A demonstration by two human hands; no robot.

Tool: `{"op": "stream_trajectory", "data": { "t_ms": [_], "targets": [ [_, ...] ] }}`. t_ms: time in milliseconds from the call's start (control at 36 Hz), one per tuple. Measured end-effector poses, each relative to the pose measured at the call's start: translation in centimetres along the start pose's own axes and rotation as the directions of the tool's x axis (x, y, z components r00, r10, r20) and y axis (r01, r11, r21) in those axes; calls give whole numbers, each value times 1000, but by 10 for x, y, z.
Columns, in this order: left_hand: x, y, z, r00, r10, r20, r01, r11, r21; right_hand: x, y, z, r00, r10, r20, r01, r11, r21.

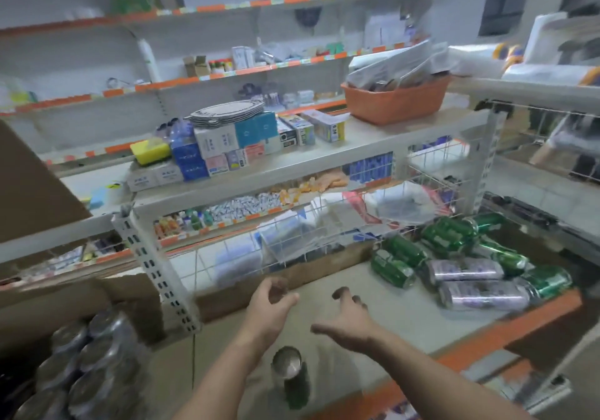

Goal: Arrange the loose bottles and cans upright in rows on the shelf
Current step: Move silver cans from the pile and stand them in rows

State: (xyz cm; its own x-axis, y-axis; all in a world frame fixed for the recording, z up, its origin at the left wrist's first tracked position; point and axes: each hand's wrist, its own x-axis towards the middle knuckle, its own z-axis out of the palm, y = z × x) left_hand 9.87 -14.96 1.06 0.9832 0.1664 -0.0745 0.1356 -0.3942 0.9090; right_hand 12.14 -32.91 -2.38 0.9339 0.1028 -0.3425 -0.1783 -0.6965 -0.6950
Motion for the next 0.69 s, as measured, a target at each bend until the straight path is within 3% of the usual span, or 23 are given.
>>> {"op": "stream_trajectory", "data": {
  "t_ms": [250, 444, 556, 694],
  "targets": [
    [39, 50, 80, 984, 3, 181, -18, 997, 81, 24, 78, -109, 927, 224, -302, -164, 964, 211],
    [71, 61, 132, 935, -33, 353, -8, 994, 113, 31, 121, -142, 861, 351, -368, -248, 921, 299],
    [81, 70, 164, 885, -2, 466, -69, 988, 137, 33, 153, -162, 849, 350, -396, -268, 931, 249],
    [85, 80, 213, 834, 10, 552, -93, 988, 123, 8, 171, -188, 816, 392, -425, -402, 913, 69]
  ]
}}
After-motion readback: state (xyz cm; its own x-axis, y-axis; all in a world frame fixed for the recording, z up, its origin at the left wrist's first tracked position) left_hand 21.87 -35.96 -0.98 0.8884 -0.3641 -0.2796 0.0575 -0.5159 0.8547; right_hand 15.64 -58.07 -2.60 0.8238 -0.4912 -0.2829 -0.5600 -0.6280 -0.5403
